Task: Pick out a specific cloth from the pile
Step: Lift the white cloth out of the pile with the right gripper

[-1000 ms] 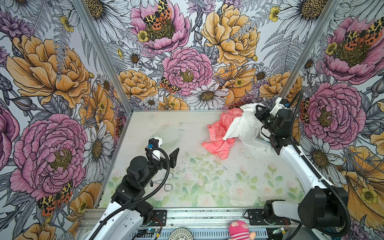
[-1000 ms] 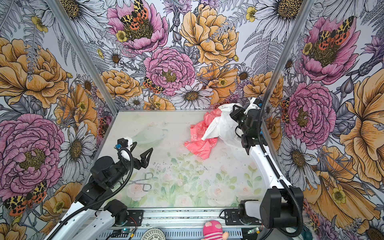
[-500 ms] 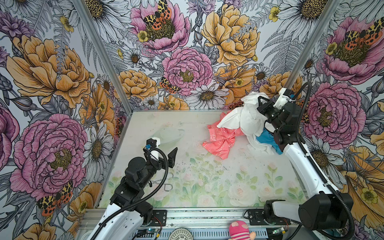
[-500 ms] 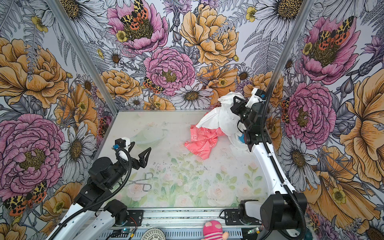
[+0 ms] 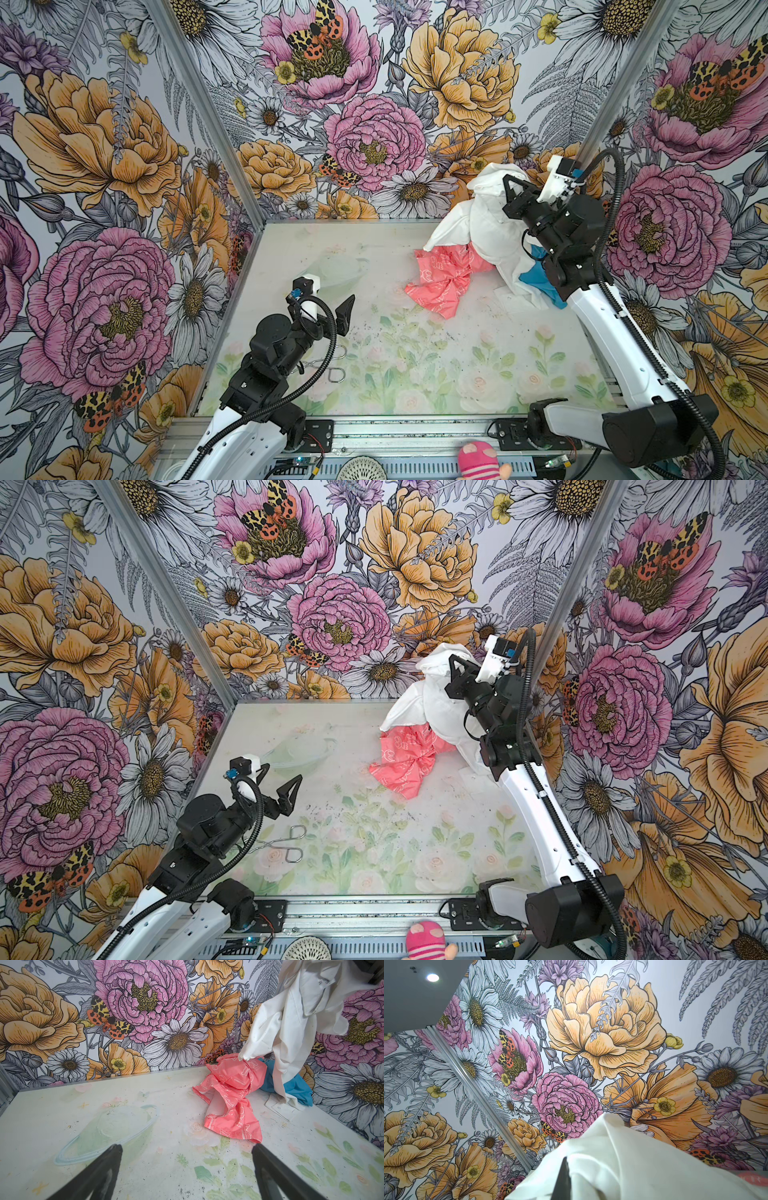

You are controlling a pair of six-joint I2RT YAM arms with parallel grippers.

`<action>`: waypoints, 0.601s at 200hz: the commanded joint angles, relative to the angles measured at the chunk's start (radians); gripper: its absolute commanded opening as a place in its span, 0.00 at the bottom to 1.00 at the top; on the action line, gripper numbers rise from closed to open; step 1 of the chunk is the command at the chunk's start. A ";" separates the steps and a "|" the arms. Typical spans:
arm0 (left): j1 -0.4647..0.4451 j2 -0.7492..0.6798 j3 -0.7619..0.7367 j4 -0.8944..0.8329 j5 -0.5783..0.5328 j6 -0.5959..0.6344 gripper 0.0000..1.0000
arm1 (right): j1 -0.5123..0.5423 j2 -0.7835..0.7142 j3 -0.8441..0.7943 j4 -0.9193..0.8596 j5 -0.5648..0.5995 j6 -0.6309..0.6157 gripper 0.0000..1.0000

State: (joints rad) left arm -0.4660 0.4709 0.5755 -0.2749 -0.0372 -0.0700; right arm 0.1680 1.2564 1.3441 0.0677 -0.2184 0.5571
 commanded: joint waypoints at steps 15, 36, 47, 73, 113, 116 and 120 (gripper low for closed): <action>0.007 -0.011 -0.005 -0.013 -0.013 0.007 0.99 | 0.036 -0.004 0.104 0.020 0.010 -0.070 0.00; 0.008 -0.012 -0.007 -0.014 -0.015 0.007 0.99 | 0.064 0.013 0.156 0.006 0.012 -0.091 0.00; 0.008 -0.013 -0.007 -0.014 -0.015 0.007 0.99 | 0.081 0.022 0.185 -0.001 0.014 -0.104 0.00; 0.007 -0.014 -0.006 -0.012 -0.015 0.007 0.99 | 0.129 0.058 0.260 -0.020 0.018 -0.132 0.00; 0.007 -0.018 -0.006 -0.015 -0.017 0.007 0.99 | 0.211 0.126 0.379 -0.062 0.020 -0.177 0.00; 0.007 -0.018 -0.007 -0.015 -0.018 0.007 0.99 | 0.217 0.131 0.389 -0.064 0.021 -0.179 0.00; 0.007 -0.018 -0.006 -0.015 -0.018 0.007 0.99 | 0.226 0.138 0.402 -0.069 0.021 -0.185 0.00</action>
State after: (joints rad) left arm -0.4660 0.4667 0.5755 -0.2840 -0.0372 -0.0704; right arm 0.3523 1.3647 1.6653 -0.0017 -0.2035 0.4259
